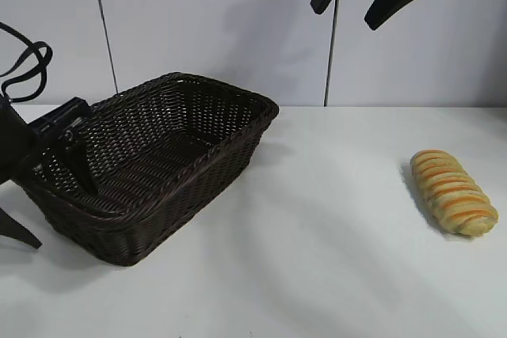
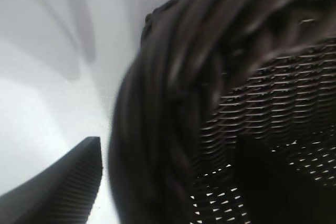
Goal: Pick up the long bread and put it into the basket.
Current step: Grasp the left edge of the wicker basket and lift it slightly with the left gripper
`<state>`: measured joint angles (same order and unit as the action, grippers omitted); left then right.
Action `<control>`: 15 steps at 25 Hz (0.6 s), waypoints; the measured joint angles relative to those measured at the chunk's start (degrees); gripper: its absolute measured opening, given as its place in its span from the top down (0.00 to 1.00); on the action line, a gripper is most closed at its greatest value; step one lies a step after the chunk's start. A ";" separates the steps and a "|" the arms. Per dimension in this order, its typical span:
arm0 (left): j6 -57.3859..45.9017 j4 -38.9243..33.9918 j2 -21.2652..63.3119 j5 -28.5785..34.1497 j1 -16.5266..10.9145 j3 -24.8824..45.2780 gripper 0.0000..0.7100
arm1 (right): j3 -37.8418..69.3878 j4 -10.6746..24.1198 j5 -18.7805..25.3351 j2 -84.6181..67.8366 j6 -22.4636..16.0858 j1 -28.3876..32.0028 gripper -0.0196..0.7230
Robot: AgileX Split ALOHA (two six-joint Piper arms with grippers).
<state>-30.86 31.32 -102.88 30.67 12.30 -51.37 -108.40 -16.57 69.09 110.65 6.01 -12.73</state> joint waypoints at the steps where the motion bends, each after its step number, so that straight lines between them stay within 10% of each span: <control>1: 0.06 0.00 0.00 0.00 0.00 0.00 0.44 | 0.00 0.00 0.00 0.00 0.00 0.00 0.25; 10: -0.76 0.66 0.00 -0.29 0.00 0.00 0.86 | 0.00 0.00 0.00 0.00 0.00 0.00 0.25; 15: -1.24 0.68 0.00 0.53 0.00 0.00 0.86 | 0.00 0.00 0.00 0.00 0.00 0.00 0.25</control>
<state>-32.10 32.00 -102.88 31.20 12.30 -51.37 -108.40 -16.57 69.09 110.65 6.01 -12.73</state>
